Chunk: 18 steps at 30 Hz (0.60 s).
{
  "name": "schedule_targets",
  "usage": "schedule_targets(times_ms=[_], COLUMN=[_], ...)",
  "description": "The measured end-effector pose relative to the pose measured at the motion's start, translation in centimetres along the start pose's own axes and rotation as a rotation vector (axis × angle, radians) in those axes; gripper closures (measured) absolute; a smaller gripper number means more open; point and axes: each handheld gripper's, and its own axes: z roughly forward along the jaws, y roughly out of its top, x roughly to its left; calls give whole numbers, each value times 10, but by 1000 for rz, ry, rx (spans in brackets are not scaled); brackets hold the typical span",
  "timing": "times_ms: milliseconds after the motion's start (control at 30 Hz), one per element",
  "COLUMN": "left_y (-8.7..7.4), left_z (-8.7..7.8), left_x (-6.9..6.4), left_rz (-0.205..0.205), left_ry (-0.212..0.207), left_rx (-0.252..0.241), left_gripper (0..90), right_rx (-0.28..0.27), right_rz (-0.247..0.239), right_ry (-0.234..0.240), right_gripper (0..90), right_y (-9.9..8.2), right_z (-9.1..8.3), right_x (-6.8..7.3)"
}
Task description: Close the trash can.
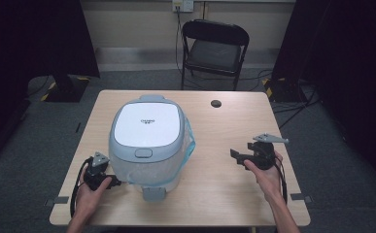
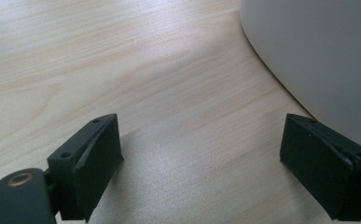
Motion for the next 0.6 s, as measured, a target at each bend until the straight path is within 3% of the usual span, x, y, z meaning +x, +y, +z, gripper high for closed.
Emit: schedule_targets(times_ms=[100,267,400,533,600], left_y=[0,0,0,0,0], left_z=[0,0,0,0,0], left_x=[0,0,0,0,0], left_rz=[0,0,0,0,0], left_ry=[0,0,0,0,0], left_rx=[0,0,0,0,0], left_gripper=[120,120,120,120,120], right_rx=[30,120,186,178,137], right_rz=[23,20,-9,-32,-44], right_ry=[-32,-92,-152,-178,-200], right_gripper=[189,179,163,163,146], right_y=[-16,-40,-50,-52,-57], right_z=[5,14,21,23,24], right_x=[-10,-21,-22,-20,-19])
